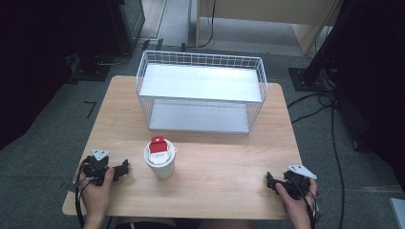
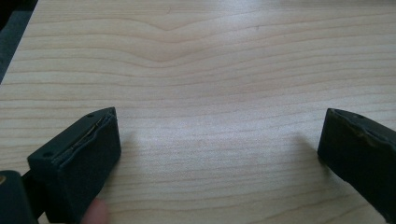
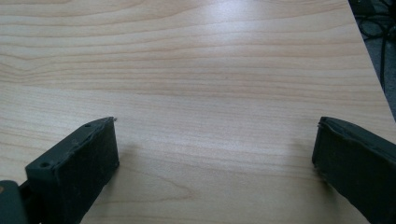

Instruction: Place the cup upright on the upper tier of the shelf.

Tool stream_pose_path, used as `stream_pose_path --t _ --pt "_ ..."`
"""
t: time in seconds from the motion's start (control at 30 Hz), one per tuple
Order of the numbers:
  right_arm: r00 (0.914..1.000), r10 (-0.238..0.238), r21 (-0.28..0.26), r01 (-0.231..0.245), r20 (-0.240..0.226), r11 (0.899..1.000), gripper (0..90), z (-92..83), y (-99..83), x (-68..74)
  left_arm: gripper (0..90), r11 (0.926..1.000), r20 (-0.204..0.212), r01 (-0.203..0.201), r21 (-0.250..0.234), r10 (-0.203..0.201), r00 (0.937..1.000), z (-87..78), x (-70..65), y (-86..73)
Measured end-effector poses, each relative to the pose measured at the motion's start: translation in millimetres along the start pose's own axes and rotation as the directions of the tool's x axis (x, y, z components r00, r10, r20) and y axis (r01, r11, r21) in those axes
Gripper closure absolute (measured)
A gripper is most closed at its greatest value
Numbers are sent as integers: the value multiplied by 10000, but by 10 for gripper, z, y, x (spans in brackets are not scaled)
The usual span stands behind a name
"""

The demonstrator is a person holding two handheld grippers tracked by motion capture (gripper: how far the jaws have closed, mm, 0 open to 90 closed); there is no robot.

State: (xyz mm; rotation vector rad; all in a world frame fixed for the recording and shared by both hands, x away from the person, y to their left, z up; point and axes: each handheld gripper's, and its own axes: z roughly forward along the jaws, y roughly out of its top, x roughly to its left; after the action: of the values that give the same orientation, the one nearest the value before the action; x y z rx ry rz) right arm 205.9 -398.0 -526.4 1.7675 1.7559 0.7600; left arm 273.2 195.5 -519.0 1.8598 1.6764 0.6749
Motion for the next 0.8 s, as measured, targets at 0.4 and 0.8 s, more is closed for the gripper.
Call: stream_pose_path --t 0.4,0.8 --pt "9943 -698 -1100 608 -807 9921 146 -157 215 440 0 10000 4 15 -2 -15 10000 0 -1 0" --pt "9650 -1737 -1087 1546 -1964 9820 1 -273 417 1025 0 10000 1 15 -1 -15 10000 0 -2 0"
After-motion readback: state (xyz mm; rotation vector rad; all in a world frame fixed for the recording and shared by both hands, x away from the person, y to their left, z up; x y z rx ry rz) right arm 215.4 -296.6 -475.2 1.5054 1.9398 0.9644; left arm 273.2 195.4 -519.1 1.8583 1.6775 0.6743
